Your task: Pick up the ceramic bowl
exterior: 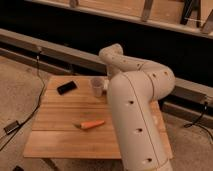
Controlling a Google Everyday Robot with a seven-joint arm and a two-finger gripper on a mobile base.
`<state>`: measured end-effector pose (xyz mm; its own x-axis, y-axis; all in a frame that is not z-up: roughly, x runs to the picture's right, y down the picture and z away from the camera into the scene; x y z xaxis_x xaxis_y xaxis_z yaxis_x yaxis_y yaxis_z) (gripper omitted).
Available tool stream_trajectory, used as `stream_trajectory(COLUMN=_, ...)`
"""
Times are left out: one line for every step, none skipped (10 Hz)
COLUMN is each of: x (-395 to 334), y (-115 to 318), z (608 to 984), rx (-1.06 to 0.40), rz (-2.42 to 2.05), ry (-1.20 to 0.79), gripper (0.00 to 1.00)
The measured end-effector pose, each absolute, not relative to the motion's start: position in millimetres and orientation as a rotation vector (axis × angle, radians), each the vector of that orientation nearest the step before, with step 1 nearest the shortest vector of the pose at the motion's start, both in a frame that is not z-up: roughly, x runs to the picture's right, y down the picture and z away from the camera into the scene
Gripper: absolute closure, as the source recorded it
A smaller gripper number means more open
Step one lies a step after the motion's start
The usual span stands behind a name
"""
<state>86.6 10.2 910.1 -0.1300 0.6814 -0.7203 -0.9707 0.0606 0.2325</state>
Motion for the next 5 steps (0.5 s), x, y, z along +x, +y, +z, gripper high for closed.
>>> stream_trajectory(x=86, y=9, z=906, rx=-0.445, rz=1.498, ry=0.849, gripper=1.0)
stream_trajectory(x=85, y=7, z=900, rx=-0.433, rz=1.489, ry=0.865, gripper=1.0)
stream_trajectory(x=84, y=5, z=896, rx=-0.424, rz=1.482, ry=0.877, gripper=1.0)
stream_trajectory(x=83, y=2, z=891, rx=-0.415, rz=1.476, ry=0.889, gripper=1.0)
stream_trajectory(x=81, y=-3, z=883, rx=-0.403, rz=1.471, ry=0.896, gripper=1.0)
